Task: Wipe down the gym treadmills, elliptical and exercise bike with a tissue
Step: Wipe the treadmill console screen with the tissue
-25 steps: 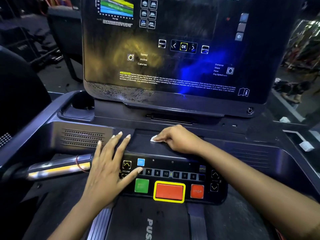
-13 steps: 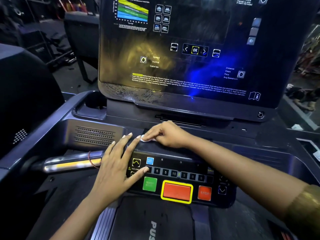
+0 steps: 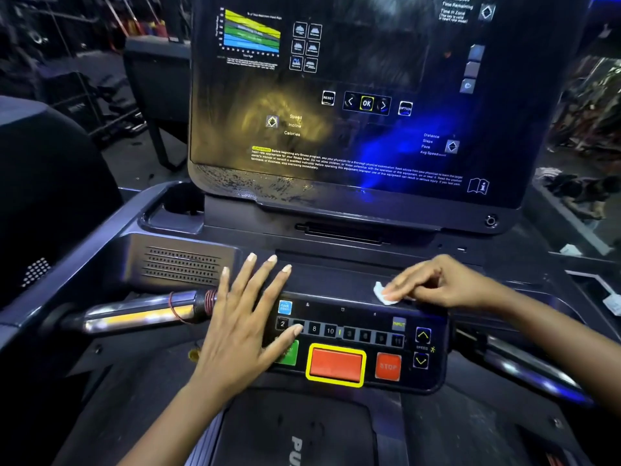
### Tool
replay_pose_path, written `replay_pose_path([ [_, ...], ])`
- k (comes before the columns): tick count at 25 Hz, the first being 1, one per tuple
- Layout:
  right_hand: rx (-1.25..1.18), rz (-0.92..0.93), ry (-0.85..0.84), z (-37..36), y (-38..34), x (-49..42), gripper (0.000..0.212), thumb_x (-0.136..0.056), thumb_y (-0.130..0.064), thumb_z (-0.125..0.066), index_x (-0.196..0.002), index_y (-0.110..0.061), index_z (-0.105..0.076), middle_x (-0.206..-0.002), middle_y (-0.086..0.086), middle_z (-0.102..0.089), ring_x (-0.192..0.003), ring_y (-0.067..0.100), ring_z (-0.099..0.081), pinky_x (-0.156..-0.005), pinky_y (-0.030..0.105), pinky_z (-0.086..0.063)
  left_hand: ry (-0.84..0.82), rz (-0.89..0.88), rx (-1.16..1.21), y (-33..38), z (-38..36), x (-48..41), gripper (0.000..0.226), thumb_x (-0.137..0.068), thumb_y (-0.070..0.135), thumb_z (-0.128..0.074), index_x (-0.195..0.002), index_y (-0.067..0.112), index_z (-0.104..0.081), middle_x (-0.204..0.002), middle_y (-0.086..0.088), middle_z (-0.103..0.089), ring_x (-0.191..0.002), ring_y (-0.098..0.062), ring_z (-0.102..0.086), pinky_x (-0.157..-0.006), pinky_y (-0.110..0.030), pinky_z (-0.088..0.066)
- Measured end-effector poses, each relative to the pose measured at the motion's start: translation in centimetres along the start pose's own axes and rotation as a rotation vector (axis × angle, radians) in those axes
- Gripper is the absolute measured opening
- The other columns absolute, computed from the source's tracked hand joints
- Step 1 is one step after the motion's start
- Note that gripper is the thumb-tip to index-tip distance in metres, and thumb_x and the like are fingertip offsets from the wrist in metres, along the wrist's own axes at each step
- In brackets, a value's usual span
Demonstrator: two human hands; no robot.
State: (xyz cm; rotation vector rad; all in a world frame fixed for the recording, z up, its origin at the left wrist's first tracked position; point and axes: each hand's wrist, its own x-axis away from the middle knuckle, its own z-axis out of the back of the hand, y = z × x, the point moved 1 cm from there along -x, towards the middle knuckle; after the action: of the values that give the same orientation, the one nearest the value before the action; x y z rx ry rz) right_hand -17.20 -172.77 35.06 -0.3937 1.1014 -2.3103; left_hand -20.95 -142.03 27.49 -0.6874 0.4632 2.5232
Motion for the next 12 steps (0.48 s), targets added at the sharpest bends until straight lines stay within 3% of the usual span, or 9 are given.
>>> replay_pose_path([
  [3, 0.113, -0.023, 0.022, 1.1, 0.8, -2.1, 0.052, -0.075, 0.004, -0.054, -0.086, -0.044, -0.073, -0.095, -0.018, -0.071, -0.095, -0.002, -0.065, -0.084, 0.015, -0.048, -0.027, -0.022, -0.039, 1.0, -0.5, -0.5, 0.068, -0.095, 0.062, -0.025, -0.150, 0.022, -0.023, -0.156, -0.002, -0.026, -0.147, -0.022, -0.015, -0.117, -0.051, -0.006],
  [7, 0.311, 0.107, 0.003, -1.9, 1.6, -8.2, 0.034, -0.083, 0.006, -0.058, -0.104, -0.015, -0.073, -0.108, -0.005, -0.069, -0.106, -0.004, -0.059, -0.096, 0.014, -0.042, -0.079, -0.047, -0.085, 0.8, -0.9, -0.2, 0.067, -0.096, 0.063, -0.022, -0.148, 0.023, -0.030, -0.154, -0.002, -0.031, -0.146, -0.021, -0.018, -0.117, -0.050, -0.006],
  [12, 0.437, 0.100, -0.015, -1.2, 3.1, -7.3, 0.033, -0.088, 0.004, -0.056, -0.114, -0.013, -0.068, -0.119, -0.002, -0.064, -0.114, 0.001, -0.054, -0.100, 0.015, -0.040, -0.062, -0.034, -0.074, 0.8, -0.9, -0.3, 0.066, -0.095, 0.065, -0.021, -0.147, 0.027, -0.031, -0.152, 0.000, -0.034, -0.145, -0.020, -0.021, -0.117, -0.049, -0.006],
])
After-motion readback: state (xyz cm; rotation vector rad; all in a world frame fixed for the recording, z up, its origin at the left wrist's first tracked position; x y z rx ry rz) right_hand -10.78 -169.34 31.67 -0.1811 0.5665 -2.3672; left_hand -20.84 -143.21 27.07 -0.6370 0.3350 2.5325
